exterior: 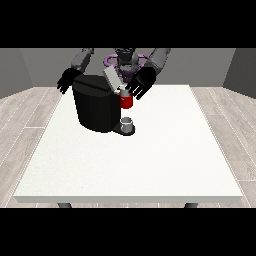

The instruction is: Insert the coffee pod into the coffee machine and close the lid

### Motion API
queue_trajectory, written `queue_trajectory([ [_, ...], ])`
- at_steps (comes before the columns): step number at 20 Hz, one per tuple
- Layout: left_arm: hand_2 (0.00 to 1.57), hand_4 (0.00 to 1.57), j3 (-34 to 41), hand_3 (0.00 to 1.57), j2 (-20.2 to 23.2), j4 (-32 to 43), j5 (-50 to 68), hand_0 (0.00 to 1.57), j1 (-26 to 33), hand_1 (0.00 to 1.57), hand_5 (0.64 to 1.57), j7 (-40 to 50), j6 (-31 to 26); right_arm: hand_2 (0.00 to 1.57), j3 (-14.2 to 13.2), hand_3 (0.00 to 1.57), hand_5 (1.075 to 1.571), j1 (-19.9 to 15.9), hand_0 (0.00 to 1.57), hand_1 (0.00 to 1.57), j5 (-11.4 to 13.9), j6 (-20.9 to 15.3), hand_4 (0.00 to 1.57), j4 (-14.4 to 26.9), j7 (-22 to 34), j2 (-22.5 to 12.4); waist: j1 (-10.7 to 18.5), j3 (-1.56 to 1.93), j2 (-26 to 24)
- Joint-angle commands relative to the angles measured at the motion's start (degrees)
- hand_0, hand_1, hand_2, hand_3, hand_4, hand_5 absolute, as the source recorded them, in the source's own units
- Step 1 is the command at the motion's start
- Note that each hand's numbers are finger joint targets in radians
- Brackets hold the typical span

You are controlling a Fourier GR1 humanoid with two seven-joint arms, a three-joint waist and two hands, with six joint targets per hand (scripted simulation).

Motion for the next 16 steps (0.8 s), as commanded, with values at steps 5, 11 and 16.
queue_trajectory([
  [5,1.13,0.4,0.1,0.96,1.4,1.0,-1.0,1.09,-1.0,1.09,1.571,-0.7,-0.4,0.0,0.6,0.0,1.571,-2.1,0.0,0.0,1.3,-1.8,0.41,-1.1,2.2,0.0,0.0,-0.06,0.8],
  [11,1.12,0.36,-1.5,0.97,-0.5,-1.0,-2.4,1.07,1.5,1.07,1.571,-2.4,1.6,0.0,-1.2,0.0,1.571,0.6,0.0,0.0,-0.4,-0.8,0.46,1.8,-4.0,0.6,1.8,-0.04,0.5],
  [16,0.81,0.24,-3.6,0.64,-0.3,0.0,-4.5,0.57,2.1,0.57,1.571,-3.0,-0.1,0.0,1.3,0.0,1.571,3.3,0.0,0.0,0.9,0.5,0.46,0.5,-3.5,0.5,0.0,-0.04,-0.6],
])
